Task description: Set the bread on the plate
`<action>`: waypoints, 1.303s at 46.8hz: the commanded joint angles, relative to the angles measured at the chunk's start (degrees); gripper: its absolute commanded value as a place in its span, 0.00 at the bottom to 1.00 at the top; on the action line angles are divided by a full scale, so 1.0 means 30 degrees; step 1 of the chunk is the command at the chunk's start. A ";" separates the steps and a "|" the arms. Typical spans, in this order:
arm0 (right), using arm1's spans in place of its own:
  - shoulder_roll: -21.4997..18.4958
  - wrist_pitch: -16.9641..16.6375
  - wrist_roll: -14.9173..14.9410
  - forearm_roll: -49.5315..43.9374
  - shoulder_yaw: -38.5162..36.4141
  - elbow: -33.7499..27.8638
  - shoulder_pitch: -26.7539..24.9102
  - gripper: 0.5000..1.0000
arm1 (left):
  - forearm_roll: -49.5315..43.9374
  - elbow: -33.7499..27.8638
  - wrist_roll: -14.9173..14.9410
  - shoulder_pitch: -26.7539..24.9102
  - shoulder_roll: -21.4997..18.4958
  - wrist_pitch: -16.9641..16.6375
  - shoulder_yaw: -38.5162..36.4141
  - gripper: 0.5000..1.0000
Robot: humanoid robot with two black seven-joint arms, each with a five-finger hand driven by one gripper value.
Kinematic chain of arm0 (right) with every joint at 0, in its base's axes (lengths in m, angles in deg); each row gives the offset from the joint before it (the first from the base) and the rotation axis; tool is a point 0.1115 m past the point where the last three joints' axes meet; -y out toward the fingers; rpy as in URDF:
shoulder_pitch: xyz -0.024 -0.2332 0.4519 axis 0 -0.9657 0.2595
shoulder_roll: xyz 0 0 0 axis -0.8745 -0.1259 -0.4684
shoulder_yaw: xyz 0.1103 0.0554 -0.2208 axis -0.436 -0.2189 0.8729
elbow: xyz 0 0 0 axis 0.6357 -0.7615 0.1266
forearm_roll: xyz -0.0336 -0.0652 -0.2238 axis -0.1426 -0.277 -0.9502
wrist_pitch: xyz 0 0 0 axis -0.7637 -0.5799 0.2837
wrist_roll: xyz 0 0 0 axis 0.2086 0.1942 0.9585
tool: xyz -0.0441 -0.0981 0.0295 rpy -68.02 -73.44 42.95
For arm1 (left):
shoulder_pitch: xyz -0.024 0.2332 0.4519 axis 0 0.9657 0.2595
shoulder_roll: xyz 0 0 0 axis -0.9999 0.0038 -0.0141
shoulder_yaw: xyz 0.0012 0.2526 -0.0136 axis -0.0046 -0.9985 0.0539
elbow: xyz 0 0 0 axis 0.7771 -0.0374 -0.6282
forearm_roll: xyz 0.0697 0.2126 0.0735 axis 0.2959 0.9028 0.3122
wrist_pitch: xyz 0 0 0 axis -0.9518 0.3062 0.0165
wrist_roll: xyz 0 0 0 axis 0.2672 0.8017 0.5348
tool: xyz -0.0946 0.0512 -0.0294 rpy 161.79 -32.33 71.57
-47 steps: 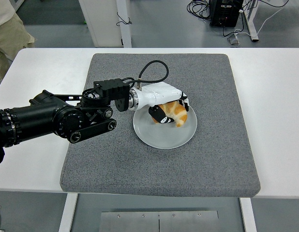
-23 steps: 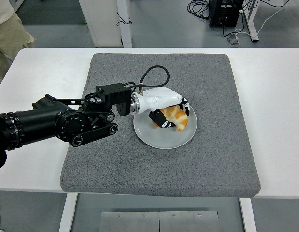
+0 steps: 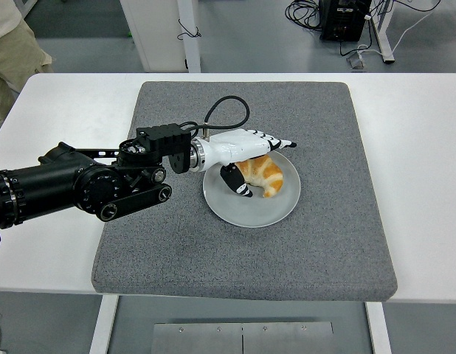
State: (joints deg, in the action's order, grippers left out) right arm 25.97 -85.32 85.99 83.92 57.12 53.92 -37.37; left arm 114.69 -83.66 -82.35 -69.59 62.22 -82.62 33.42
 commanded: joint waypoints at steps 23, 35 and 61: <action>0.0000 0.0000 -0.0003 0.0000 0.0002 0.0000 0.0001 1.00 | -0.5655 -0.1331 -0.1235 -0.1808 -0.2318 0.0028 0.2417 0.94; 0.0000 0.0000 -0.0003 0.0000 0.0002 0.0000 0.0001 1.00 | -1.0784 -0.0074 -0.1849 -0.1574 -0.2203 -0.0059 0.4557 0.94; 0.0000 0.0000 -0.0003 0.0000 0.0002 0.0000 0.0001 1.00 | -1.9635 0.6607 -0.2260 0.0153 0.1606 0.0526 0.7866 0.94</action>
State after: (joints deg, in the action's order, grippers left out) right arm 25.97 -85.32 85.97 83.91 57.13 53.92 -37.36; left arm 56.34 -65.07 -89.24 -70.58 66.09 -81.51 54.45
